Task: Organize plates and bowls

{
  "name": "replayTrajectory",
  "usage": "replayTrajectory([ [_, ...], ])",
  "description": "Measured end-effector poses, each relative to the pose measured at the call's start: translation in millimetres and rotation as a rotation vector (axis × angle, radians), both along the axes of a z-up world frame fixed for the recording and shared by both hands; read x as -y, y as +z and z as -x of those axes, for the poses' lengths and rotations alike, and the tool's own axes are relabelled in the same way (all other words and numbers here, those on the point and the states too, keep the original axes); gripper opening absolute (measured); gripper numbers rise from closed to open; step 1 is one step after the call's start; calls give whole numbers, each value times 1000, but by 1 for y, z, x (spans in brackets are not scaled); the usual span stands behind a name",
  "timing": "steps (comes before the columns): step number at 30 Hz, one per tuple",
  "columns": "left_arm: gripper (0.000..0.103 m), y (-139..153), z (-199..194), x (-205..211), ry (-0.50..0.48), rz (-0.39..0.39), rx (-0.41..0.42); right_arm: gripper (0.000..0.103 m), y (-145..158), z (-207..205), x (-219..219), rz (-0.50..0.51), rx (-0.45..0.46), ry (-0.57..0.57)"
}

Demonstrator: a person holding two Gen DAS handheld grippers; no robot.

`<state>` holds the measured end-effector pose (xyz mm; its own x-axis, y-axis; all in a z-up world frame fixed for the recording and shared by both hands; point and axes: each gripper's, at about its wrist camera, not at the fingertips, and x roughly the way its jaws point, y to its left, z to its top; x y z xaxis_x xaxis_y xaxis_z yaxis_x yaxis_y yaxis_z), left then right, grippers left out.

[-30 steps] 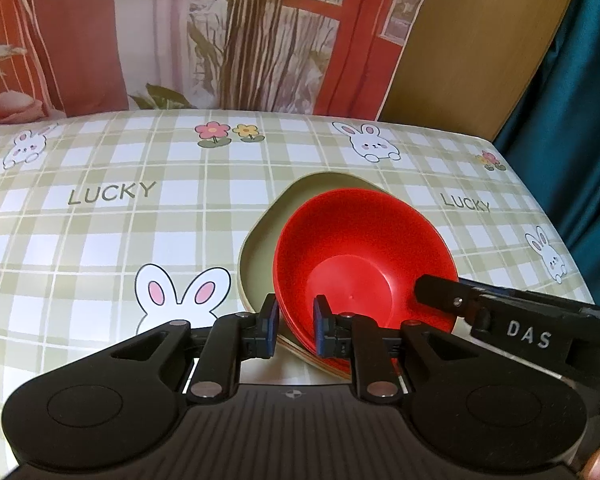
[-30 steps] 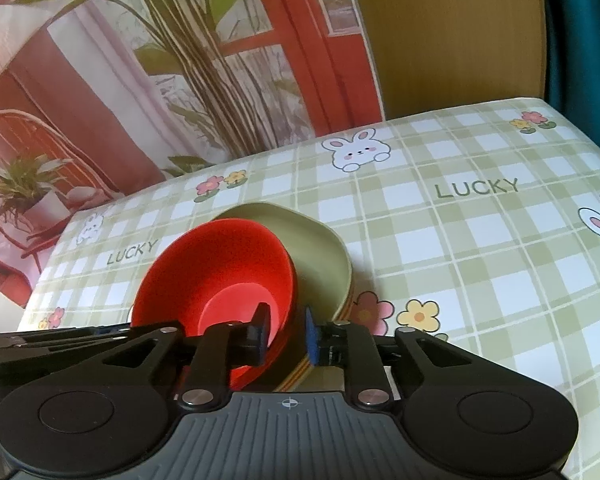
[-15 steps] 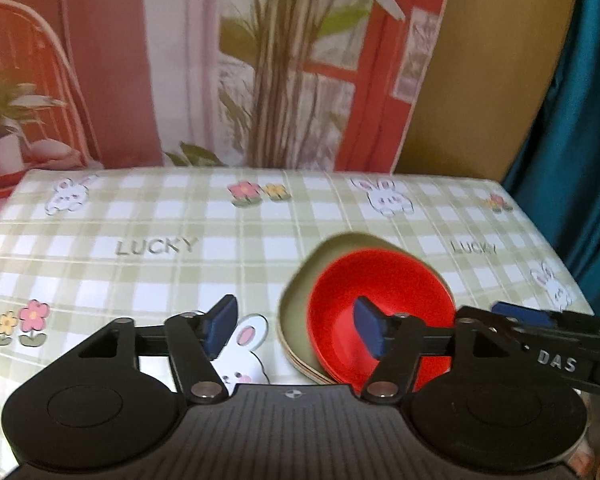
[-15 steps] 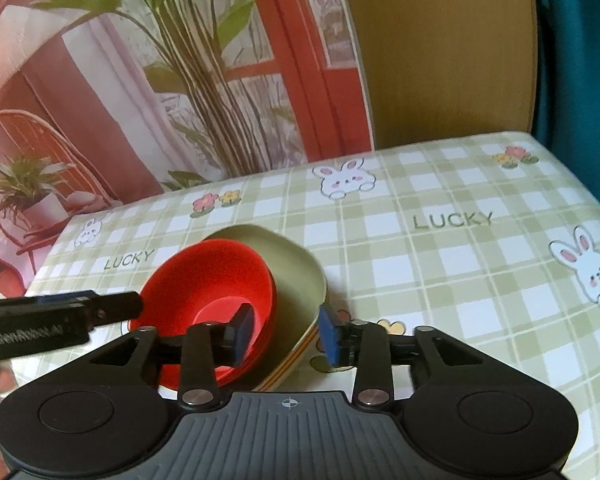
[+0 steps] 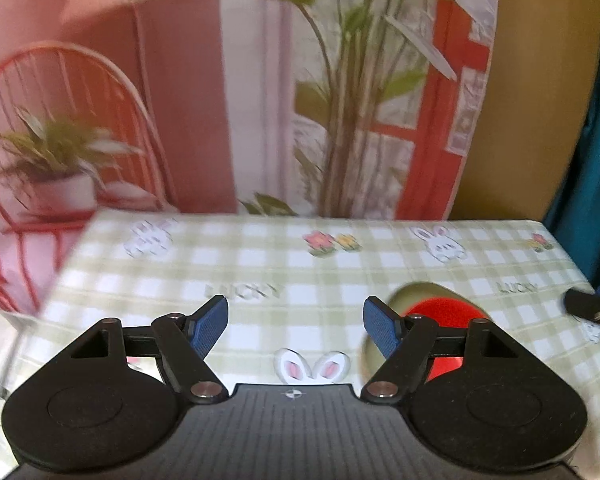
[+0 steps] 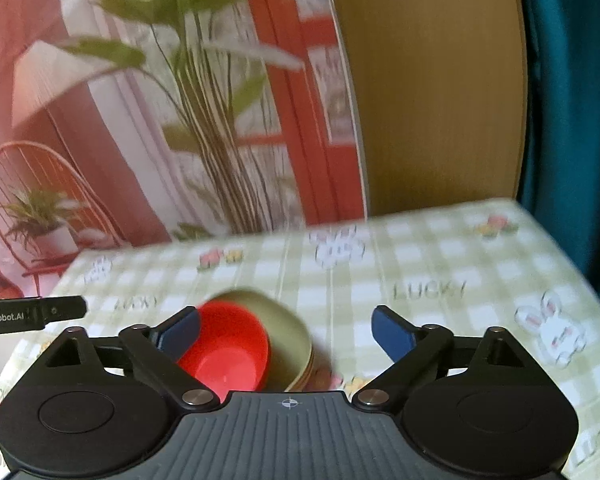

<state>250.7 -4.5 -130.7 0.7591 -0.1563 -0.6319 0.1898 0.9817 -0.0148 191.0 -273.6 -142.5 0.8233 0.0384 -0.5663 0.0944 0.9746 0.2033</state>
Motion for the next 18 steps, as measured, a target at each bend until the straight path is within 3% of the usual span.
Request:
replayTrajectory([
  [6, 77, 31, 16, -15, 51, -36, 82, 102, 33, 10, 7, 41, 44, 9],
  [12, 77, 68, 43, -15, 70, -77, 169, 103, 60, 28, 7, 53, 77, -7],
  [18, 77, 101, 81, -16, 69, -65, 235, 103, 86, 51, 0, 67, 109, -6],
])
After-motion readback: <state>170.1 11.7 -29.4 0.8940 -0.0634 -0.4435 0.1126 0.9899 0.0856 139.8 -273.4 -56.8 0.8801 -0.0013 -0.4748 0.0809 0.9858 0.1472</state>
